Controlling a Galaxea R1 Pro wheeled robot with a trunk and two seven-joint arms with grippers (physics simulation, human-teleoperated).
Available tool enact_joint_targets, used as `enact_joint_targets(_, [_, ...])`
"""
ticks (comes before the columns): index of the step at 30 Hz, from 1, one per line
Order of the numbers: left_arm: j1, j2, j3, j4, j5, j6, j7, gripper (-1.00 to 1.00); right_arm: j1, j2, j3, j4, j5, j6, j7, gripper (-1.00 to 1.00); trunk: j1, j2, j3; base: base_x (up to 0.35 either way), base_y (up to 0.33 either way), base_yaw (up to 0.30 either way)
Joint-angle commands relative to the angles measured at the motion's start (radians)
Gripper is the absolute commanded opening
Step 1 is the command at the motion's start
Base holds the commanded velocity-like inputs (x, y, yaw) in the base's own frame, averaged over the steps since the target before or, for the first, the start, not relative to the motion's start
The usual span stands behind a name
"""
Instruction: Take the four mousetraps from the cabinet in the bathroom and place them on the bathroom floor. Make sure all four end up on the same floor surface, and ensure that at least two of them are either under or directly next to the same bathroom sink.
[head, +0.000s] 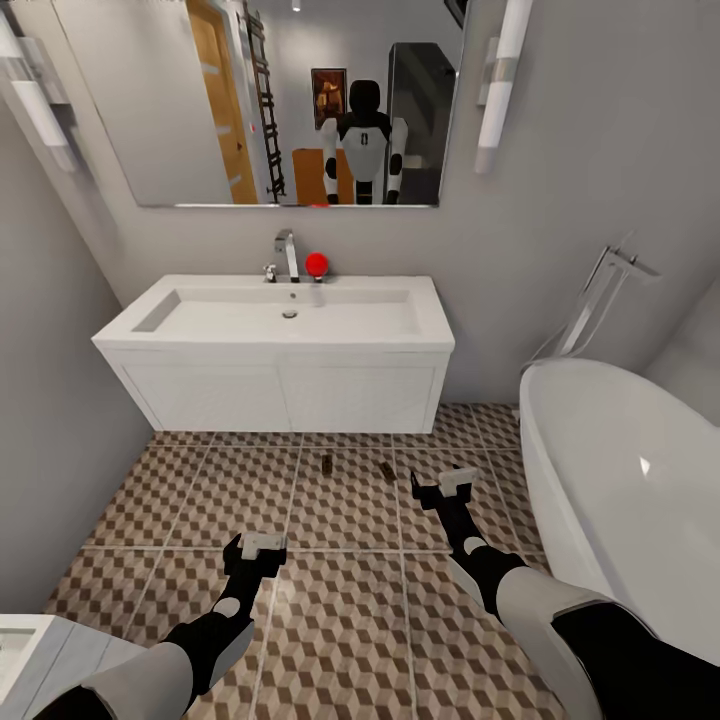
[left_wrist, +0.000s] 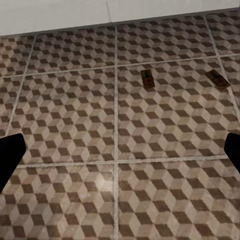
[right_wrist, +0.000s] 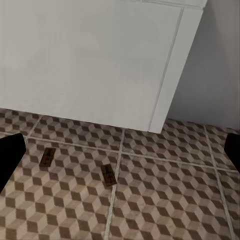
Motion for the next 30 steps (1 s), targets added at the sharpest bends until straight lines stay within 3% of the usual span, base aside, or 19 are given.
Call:
enact_joint_targets(1, [-0.001, 0.000, -0.009, 0.001, 0.003, -0.003, 0.007, 1.00, -0.001, 0.000, 0.008, 0.001, 0.003, -0.001, -0.010, 1.00, -0.004, 0.007, 0.002, 0.000, 0.000, 0.000])
enact_joint_targets(30, [-0.001, 0.000, -0.009, 0.001, 0.003, -0.002, 0.007, 1.00, -0.001, 0.000, 0.008, 0.001, 0.003, -0.001, -0.010, 1.00, -0.115, 0.210, 0.093, 0.000, 0.000, 0.000])
